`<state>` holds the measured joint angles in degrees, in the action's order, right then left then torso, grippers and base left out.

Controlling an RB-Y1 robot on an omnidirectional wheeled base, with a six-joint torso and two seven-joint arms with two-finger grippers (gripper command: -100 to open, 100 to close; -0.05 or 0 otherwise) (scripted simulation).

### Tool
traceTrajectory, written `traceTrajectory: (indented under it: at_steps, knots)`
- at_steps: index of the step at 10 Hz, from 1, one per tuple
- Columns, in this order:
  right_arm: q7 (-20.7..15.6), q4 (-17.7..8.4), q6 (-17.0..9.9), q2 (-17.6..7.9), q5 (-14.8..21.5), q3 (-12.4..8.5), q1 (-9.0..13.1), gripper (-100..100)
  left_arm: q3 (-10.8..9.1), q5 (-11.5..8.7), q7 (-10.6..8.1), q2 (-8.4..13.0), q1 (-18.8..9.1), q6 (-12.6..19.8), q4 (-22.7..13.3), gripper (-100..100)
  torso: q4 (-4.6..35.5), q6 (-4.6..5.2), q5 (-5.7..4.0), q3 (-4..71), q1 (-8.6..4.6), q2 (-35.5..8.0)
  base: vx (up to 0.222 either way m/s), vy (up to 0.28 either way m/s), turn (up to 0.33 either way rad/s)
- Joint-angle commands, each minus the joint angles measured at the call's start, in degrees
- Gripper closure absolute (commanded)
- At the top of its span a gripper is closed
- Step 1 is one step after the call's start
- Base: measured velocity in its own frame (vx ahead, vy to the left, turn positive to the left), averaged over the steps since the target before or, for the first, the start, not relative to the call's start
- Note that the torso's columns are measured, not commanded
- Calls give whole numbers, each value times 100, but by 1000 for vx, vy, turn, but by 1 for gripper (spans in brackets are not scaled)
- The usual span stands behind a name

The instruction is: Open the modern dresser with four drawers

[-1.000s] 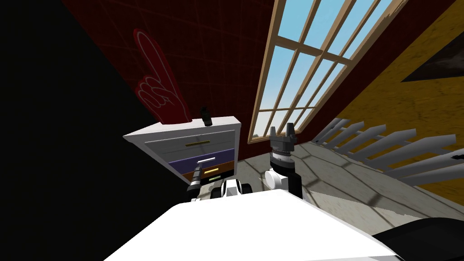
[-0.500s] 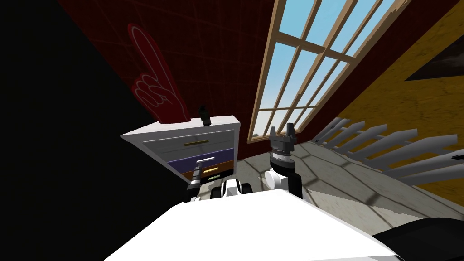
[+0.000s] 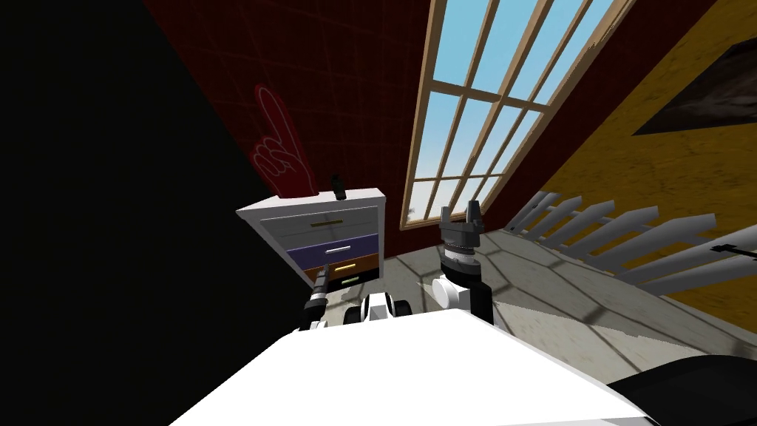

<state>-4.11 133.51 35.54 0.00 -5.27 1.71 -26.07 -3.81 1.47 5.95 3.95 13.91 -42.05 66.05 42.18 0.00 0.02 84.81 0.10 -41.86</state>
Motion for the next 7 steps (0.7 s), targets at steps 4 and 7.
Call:
traceTrajectory:
  at_steps: [4, 7]
  knots:
    - [0, 1, 1, -1, 0, -1, -4, 0, -32, -3, 54, 270, 4, -210, -212, -100, 3, 0, 0, -9, -4, -18, 146, 34, -16]
    - [0, 1, 1, -1, 0, -1, -3, 0, -43, -7, 73, -49, -10, -260, -389, -100, 15, 0, -2, -36, -11, -62, 142, 37, -12]
